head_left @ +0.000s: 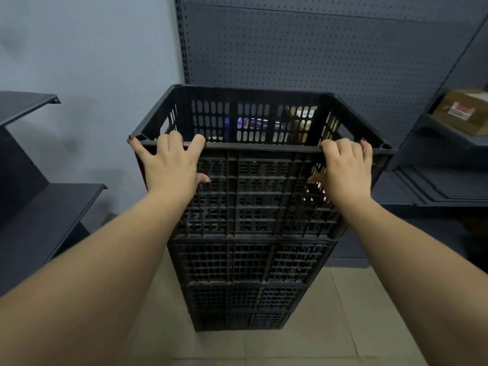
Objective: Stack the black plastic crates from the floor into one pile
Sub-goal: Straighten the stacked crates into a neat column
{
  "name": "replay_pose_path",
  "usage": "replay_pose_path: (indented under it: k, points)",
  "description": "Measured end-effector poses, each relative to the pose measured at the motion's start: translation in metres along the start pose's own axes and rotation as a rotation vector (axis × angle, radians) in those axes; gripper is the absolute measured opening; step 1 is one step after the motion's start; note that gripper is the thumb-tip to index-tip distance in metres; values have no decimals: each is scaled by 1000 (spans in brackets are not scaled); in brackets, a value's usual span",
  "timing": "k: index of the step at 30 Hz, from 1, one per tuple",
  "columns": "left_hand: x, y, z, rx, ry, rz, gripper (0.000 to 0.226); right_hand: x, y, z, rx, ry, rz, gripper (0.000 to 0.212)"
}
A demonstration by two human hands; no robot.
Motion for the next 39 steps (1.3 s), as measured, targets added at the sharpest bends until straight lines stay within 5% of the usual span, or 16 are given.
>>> replay_pose_path:
  k: [16, 24, 39]
  points:
    - [2, 5, -12, 22, 91, 3, 83, -3, 7, -13, -49, 140, 26, 72]
    - [10, 25, -17, 140, -54, 23, 98, 6, 24, -24, 136, 82, -7, 94]
    - [69, 62, -194, 189, -112, -143, 67, 85, 96, -199, 264, -156, 279, 68]
Point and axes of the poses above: each hand's wrist, its own z-axis towards the middle knuckle, its own y-axis out of the back of the hand, x = y × z, the point moved 3 cm from there along z, towards the middle knuckle, and after that the axes turned 2 degrees about -z, right-handed, at the moved point
